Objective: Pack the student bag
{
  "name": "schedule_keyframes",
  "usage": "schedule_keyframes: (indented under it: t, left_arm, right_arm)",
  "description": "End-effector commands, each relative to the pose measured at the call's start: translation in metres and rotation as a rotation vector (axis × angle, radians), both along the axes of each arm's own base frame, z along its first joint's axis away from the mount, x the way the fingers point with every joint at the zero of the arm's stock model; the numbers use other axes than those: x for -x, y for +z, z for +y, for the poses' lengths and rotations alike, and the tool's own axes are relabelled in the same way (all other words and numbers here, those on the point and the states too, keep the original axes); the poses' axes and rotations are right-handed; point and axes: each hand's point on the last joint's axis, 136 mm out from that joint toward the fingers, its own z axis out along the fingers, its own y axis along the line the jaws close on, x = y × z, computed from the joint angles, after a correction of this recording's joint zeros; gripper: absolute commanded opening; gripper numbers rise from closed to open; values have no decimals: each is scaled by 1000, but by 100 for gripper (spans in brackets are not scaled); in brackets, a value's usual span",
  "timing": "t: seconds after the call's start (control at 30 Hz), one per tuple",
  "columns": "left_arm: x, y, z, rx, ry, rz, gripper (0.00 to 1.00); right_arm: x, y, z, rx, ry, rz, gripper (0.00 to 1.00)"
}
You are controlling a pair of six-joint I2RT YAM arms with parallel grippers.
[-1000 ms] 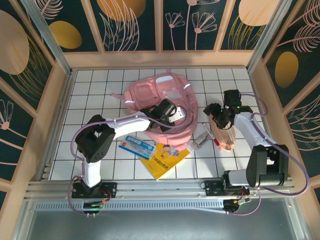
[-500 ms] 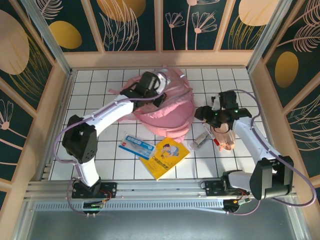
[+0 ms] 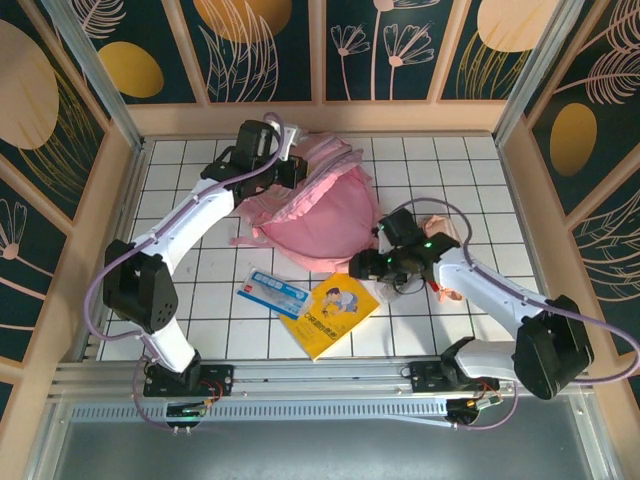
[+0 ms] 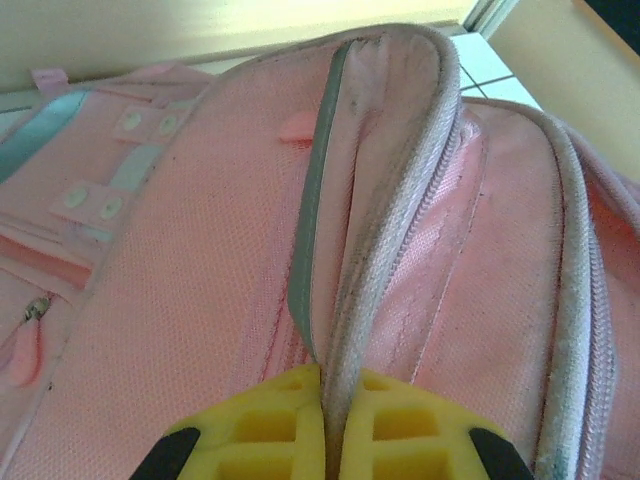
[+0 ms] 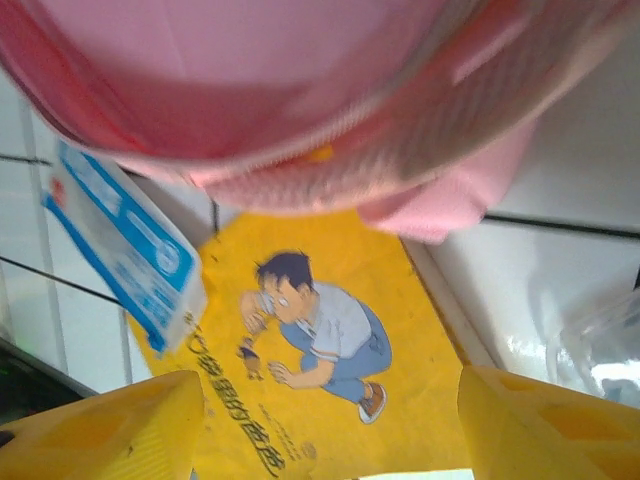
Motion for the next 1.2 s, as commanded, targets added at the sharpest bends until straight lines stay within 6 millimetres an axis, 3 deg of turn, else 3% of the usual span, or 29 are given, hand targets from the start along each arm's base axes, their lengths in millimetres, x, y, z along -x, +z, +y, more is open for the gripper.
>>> schedule_keyframes:
  t: [0.0,0.13,0.23,0.43,0.57,0.63,0.83,0.9,0.97,1.03,1.17]
  left_arm:
    - [-12,71,11,14,32,-205,0]
    - [-16,67,12,-28,19,-233,0]
    - [-17,55,15,-89,-2,-265,0]
    - [-23,8,45,-368,-27,-329,0]
    - [-26,1,56,-393,-28,-321,0]
    - [-21,5,46,-331,-63,-323,0]
    - [-12,8,30,-212,-111,-297,0]
    - [-9,8,26,-191,-131,-291,0]
    - [-6,5,25,-188,-139,-285,0]
    - [-5,3,27,-200,-139,-285,0]
    - [-2,-3,29,-226,-154,-281,0]
  right_arm:
    - [19,-29,-18,141,-114,74,69]
    - [35,-31,-33,196,-303,156,70]
    - [54,-35,-38,139,-468,273,71]
    - [81,-47,-18,-108,-711,461,64]
    - [73,-45,-9,-183,-796,422,61]
    - [67,-44,-2,-203,-792,405,61]
    - [70,-65,13,-181,-777,425,60]
    - [69,-70,11,-147,-774,396,52]
    - [64,-71,8,-110,-758,346,38]
    - [57,-68,7,-100,-735,304,23]
    - [40,-58,9,-99,-621,206,3]
